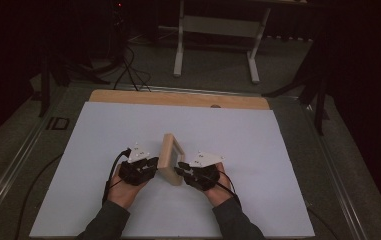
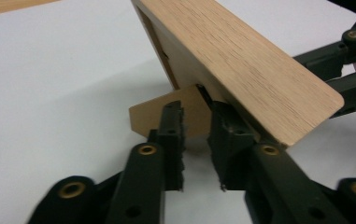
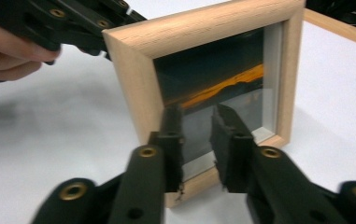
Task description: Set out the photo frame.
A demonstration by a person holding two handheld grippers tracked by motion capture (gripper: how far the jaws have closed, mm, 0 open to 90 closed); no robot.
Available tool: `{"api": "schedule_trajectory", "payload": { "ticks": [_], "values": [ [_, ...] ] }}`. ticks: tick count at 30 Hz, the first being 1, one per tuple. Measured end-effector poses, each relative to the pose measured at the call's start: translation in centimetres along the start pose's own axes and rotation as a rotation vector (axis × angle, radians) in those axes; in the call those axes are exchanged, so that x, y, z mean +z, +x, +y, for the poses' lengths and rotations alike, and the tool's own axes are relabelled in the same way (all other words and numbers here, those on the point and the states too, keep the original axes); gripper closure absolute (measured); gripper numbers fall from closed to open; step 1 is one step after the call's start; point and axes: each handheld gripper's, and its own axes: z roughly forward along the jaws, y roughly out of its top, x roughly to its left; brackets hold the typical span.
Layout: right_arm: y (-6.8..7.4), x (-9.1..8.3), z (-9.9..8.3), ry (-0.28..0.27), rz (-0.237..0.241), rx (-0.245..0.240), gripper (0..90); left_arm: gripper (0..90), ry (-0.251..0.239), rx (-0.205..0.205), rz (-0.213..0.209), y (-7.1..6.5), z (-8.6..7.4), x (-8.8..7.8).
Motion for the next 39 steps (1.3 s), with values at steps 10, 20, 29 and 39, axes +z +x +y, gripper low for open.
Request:
{"api": "schedule_trajectory", "payload": {
  "ticks": [10,20,29,39],
  "values": [
    [-0.5,-0.2,0.0,0.017,-0.042,0.011,53.2,58.7,-0.018,-0.035,0.025,0.7,0.1,-0.6],
    [-0.9,-0.3,-0.1,0.024,-0.056,0.027,48.9,51.3,-0.047,-0.064,0.044,1.4,0.5,-1.6],
    [-1.3,-0.6,-0.1,0.025,-0.068,0.045,45.0,49.1,-0.08,-0.071,0.051,1.5,0.9,-2.6],
    [-1.5,-0.6,-0.2,0.032,-0.073,0.05,43.1,44.3,-0.114,-0.095,0.029,1.2,1.5,-3.6]
  ]
}}
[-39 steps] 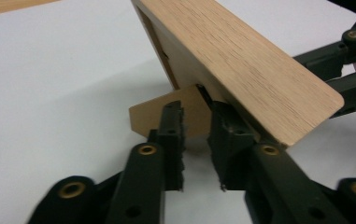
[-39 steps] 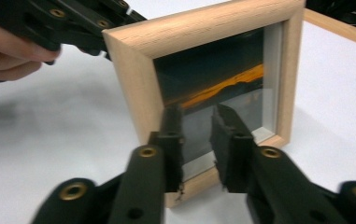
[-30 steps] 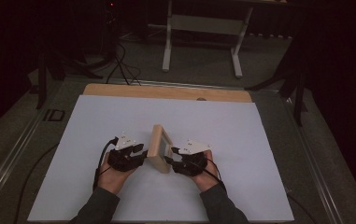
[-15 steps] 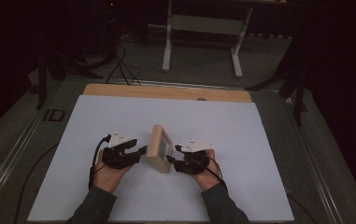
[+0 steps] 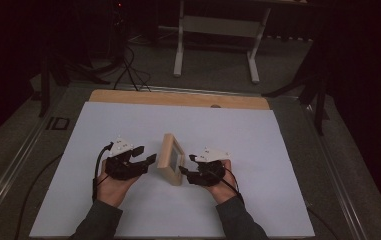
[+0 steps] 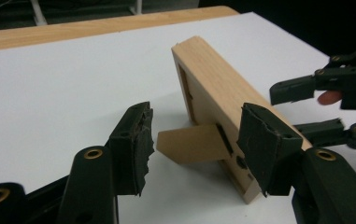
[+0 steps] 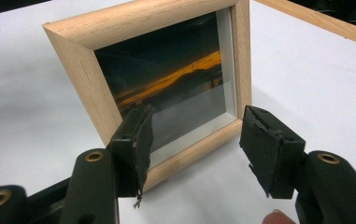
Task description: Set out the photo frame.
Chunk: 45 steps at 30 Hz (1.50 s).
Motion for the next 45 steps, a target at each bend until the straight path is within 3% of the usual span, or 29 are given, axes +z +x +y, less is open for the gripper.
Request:
{"api": "schedule_trajectory", "payload": {
  "ticks": [17,33,45],
  "values": [
    [-0.2,-0.1,0.0,-0.001,-0.005,0.002,42.9,39.0,-0.015,0.031,-0.056,-1.5,0.5,-0.5],
    [-0.4,-0.2,-0.1,-0.002,-0.016,0.006,42.7,32.5,0.027,0.043,-0.06,-3.3,-0.3,1.5],
    [-0.6,-0.3,-0.1,-0.005,-0.02,0.005,42.6,32.2,0.074,0.012,-0.054,-3.2,-0.9,3.1]
  ]
}}
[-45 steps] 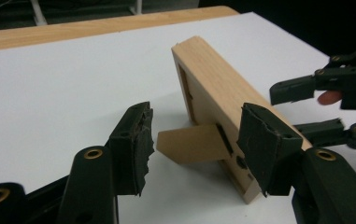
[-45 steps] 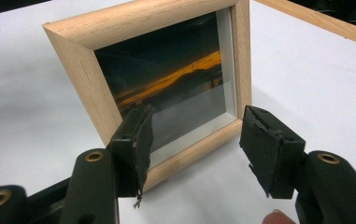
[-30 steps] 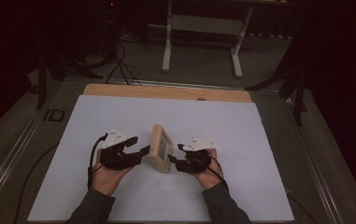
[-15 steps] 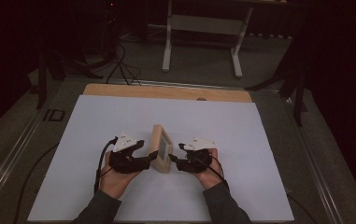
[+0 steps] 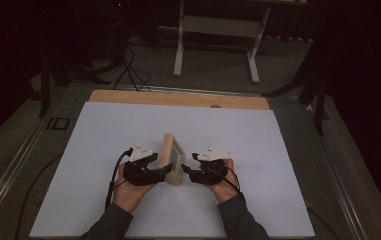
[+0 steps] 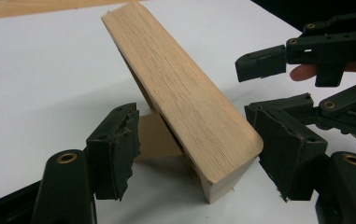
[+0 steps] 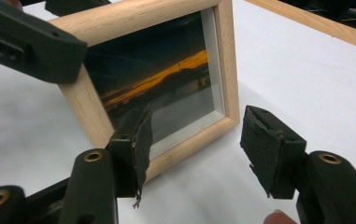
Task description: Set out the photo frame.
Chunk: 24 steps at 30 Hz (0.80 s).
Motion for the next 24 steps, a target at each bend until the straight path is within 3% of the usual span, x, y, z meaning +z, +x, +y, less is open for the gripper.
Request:
{"api": "schedule_trajectory", "payload": {
  "ticks": [7,14,24],
  "values": [
    [-0.07,-0.03,-0.01,0.001,-0.002,0.002,42.6,34.5,0.009,-0.019,-0.002,-0.05,-0.27,0.68],
    [-0.06,-0.02,-0.01,0.002,-0.001,0.003,42.5,43.8,0.006,-0.036,-0.03,-0.16,-0.33,0.83],
    [-0.43,-0.33,0.06,-0.012,-0.008,0.011,42.6,49.3,0.013,-0.045,-0.027,-0.23,-0.29,0.68]
  ]
}}
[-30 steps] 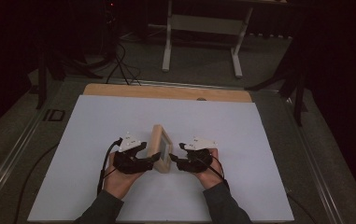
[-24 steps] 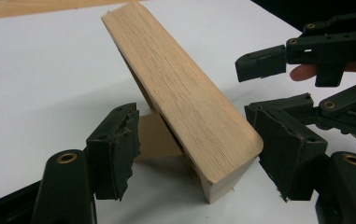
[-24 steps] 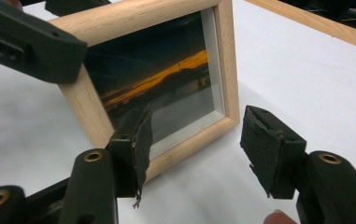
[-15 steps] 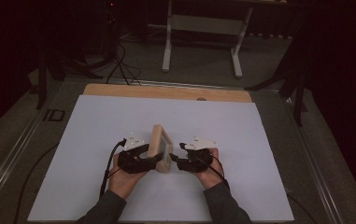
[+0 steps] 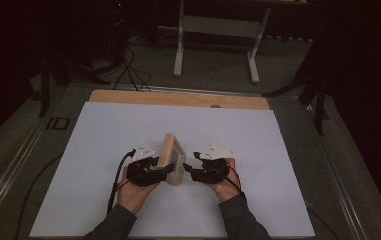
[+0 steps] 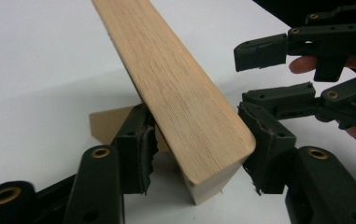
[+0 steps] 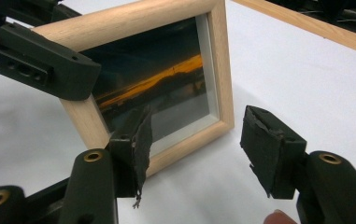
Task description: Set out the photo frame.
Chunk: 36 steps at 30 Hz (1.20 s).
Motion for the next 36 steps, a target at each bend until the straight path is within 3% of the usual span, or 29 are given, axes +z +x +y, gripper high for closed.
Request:
{"api": "schedule_trajectory", "payload": {
  "ticks": [12,27,31,34,35,36],
  "values": [
    [-0.7,-1.0,0.4,-0.036,-0.019,0.02,42.6,58.4,0.004,0.026,-0.02,-0.5,0.0,0.1],
    [-1.9,-3.1,1.1,-0.114,-0.072,0.041,48.5,60.6,0.011,0.119,-0.021,-1.9,-0.1,0.3],
    [-2.0,-3.3,1.2,-0.121,-0.083,0.039,52.6,60.6,0.015,0.163,-0.027,-2.4,-0.2,0.3],
    [-2.0,-3.7,1.3,-0.142,-0.095,0.034,62.9,60.6,0.016,0.204,-0.038,-2.7,-0.3,0.3],
    [-2.0,-3.7,1.3,-0.142,-0.095,0.034,62.9,60.6,0.016,0.204,-0.038,-2.7,-0.3,0.3],
    [-2.1,-3.9,1.3,-0.152,-0.102,0.028,68.6,60.6,0.014,0.208,-0.044,-2.8,-0.3,0.3]
  ]
}}
